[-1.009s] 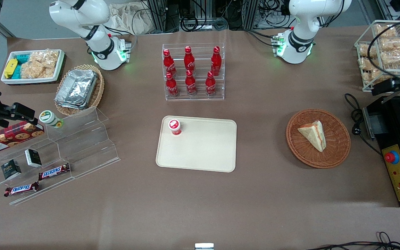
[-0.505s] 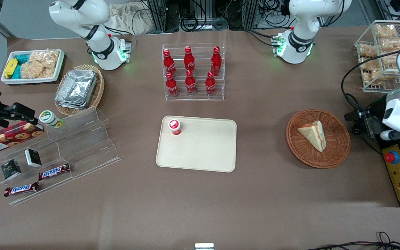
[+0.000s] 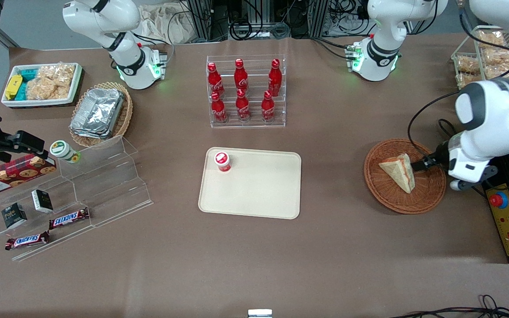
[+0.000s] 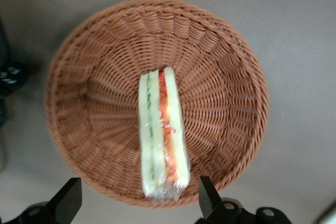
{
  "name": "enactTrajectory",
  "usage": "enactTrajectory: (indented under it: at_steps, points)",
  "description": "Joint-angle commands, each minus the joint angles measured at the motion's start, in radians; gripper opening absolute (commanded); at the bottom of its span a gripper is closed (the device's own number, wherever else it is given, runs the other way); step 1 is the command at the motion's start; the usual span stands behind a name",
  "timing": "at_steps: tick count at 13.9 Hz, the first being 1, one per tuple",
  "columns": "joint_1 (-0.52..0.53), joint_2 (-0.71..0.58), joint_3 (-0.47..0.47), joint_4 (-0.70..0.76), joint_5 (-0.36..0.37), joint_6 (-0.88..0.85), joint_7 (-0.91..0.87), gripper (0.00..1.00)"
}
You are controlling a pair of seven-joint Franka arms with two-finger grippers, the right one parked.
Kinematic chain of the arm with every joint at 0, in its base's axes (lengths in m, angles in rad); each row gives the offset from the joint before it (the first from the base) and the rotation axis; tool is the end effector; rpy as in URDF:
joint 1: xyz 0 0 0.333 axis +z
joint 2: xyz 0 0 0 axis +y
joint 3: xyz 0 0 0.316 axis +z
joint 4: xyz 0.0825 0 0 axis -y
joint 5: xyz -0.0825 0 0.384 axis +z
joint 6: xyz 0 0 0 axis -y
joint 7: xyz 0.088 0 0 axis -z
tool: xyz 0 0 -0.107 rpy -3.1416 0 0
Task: Place sandwich from basket to tray
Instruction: 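Move the left gripper down over the sandwich in the wicker basket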
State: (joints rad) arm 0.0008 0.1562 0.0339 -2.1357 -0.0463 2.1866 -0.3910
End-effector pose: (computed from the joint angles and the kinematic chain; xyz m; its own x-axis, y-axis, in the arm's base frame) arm 0.5496 0.0172 0.3252 0.8929 0.4369 -0.1086 0.4382 -0.8988 -0.0129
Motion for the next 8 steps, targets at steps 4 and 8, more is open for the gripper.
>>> enactTrajectory:
  at_steps: [4, 8]
  points:
    - [-0.050, 0.083, 0.006, -0.070, -0.014, 0.160, -0.092, 1.00]
    - [-0.077, 0.141, 0.008, -0.081, -0.010, 0.214, -0.094, 1.00]
